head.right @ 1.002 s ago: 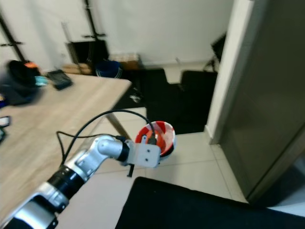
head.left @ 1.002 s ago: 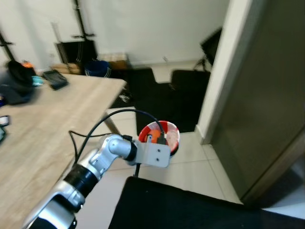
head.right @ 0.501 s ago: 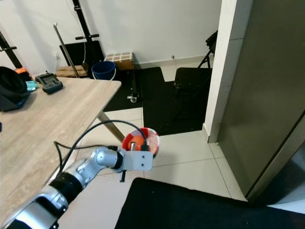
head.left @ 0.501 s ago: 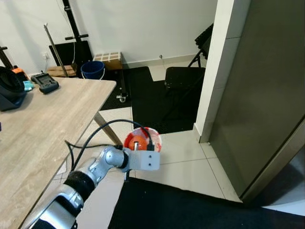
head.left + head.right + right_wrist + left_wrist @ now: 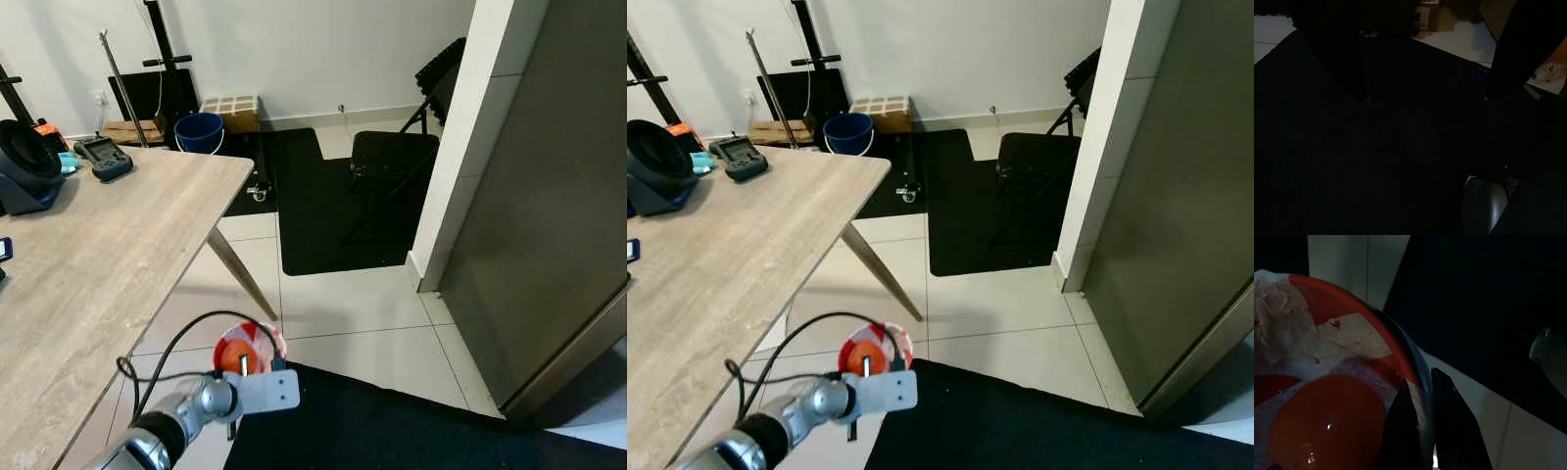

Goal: Restocking fridge

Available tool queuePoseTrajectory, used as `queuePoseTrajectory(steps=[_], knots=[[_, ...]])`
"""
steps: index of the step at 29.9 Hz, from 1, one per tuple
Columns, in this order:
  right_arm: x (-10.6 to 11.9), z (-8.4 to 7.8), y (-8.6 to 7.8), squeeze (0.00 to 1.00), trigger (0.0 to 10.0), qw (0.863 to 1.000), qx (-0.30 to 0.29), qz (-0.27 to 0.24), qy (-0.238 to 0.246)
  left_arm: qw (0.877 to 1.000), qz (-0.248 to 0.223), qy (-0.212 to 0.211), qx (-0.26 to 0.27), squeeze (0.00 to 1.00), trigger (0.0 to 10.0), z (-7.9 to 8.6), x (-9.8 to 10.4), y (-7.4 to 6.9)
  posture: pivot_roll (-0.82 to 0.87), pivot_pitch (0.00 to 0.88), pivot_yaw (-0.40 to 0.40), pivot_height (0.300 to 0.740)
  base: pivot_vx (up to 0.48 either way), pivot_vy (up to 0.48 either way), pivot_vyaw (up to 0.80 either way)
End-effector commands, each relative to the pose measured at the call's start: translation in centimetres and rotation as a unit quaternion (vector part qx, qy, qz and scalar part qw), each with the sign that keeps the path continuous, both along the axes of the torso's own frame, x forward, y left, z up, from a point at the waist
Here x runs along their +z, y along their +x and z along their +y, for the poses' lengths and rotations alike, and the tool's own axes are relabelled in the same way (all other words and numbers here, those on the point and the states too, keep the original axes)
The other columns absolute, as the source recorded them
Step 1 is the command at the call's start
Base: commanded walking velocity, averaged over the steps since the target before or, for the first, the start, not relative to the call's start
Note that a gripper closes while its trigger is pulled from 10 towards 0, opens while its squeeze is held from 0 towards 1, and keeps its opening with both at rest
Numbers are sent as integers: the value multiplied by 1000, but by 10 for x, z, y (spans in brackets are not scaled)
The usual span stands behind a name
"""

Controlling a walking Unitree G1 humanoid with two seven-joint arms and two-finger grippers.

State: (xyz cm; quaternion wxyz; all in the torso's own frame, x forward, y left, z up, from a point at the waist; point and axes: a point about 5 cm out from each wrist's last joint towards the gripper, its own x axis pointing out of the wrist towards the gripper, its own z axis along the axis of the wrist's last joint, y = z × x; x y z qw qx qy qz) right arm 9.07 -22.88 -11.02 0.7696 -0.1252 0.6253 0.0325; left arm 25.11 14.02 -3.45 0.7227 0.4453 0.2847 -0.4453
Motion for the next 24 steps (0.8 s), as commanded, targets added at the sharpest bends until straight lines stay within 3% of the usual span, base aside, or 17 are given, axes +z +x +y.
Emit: queuePoseTrajectory(steps=[1, 2, 3, 7, 12, 14, 15, 17, 18, 20, 22, 24], knots=[[0, 2, 1, 0, 10000, 1000, -2, -2, 2, 999, 10, -2, 40, 0, 10000, 5, -9, -10, -32, 0, 68, 740, 0, 0, 0], [0, 3, 2, 0, 10000, 1000, -1, -4, 3, 994, 32, 7, 102, 0, 10000, 20, -25, -29, -32, 0, 68, 740, 0, 0, 0], [0, 3, 2, 0, 10000, 1000, -1, -4, 3, 994, 32, 7, 102, 0, 10000, 20, -25, -29, -32, 0, 68, 740, 0, 0, 0], [0, 5, 4, 0, 10000, 1000, 2, -6, 4, 974, 49, 7, 222, 0, 10000, 44, -40, -54, -28, 0, 55, 740, 0, 0, 0], [0, 5, 5, 0, 10000, 1000, 5, -6, 3, 956, 71, -3, 284, 0, 10000, 53, -46, -67, -29, 0, 54, 740, 0, 0, 0], [1, 4, 8, 0, 10000, 1000, 7, -9, 2, 929, 78, -17, 361, 0, 10000, 64, -52, -82, -28, 0, 49, 740, 0, 0, 0], [1, 4, 8, 0, 10000, 1000, 7, -9, 2, 929, 78, -17, 361, 0, 10000, 64, -52, -82, -28, 0, 49, 740, 0, 0, 0], [2, 3, 10, 0, 10000, 1000, 10, -12, -1, 899, 77, -22, 431, 0, 10000, 75, -56, -96, -22, 0, 45, 740, 0, 0, 0], [2, 3, 10, 0, 10000, 1000, 10, -12, -1, 899, 77, -22, 431, 0, 10000, 75, -56, -96, -22, 0, 45, 740, 0, 0, 0], [2, 3, 11, 0, 10000, 1000, 16, -11, -3, 854, 91, -41, 511, 0, 10000, 82, -61, -109, -14, 0, 35, 740, 0, 0, 0], [2, 3, 12, 0, 10000, 1000, 23, -10, -5, 827, 104, -52, 550, 0, 10000, 85, -63, -118, -14, 0, 33, 740, 0, 0, 0], [2, 2, 12, 0, 10000, 1000, 26, -9, -6, 821, 111, -57, 556, 0, 10000, 85, -64, -121, -12, 0, 31, 740, 0, 0, -788]])
